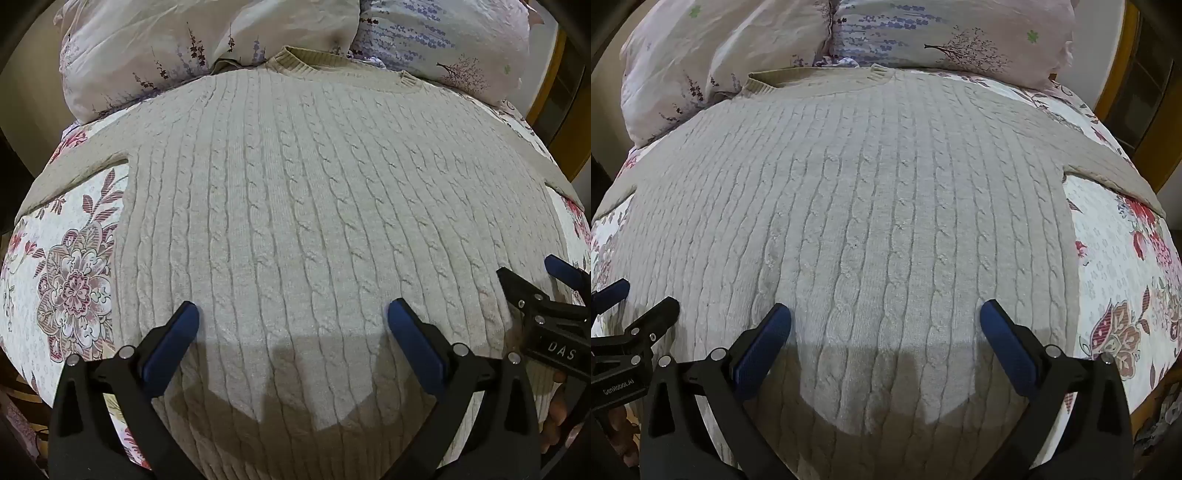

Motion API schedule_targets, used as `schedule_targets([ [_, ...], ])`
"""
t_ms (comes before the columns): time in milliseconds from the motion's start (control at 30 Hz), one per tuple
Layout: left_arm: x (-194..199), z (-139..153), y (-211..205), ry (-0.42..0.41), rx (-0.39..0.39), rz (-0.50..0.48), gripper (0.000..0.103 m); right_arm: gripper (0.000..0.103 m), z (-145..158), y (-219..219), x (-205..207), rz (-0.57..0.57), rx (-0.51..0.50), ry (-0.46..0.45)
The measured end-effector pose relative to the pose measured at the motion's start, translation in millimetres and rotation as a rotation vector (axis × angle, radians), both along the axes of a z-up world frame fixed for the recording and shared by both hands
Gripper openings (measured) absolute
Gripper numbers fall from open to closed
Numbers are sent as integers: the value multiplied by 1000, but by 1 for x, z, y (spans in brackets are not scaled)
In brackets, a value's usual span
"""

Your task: Fold small clothes

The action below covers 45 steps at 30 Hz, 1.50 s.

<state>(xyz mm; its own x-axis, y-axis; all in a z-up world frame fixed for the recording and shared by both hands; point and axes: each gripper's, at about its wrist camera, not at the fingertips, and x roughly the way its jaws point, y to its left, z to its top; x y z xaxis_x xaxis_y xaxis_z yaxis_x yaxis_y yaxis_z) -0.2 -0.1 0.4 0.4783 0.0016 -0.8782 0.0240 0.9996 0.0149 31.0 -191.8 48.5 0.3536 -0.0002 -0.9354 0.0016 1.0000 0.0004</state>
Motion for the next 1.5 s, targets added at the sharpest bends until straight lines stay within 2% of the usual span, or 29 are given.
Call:
schedule_targets([
  [1500, 0, 0, 0, 1, 1, 0, 101, 102, 1, -1, -1, -2, 3, -20],
])
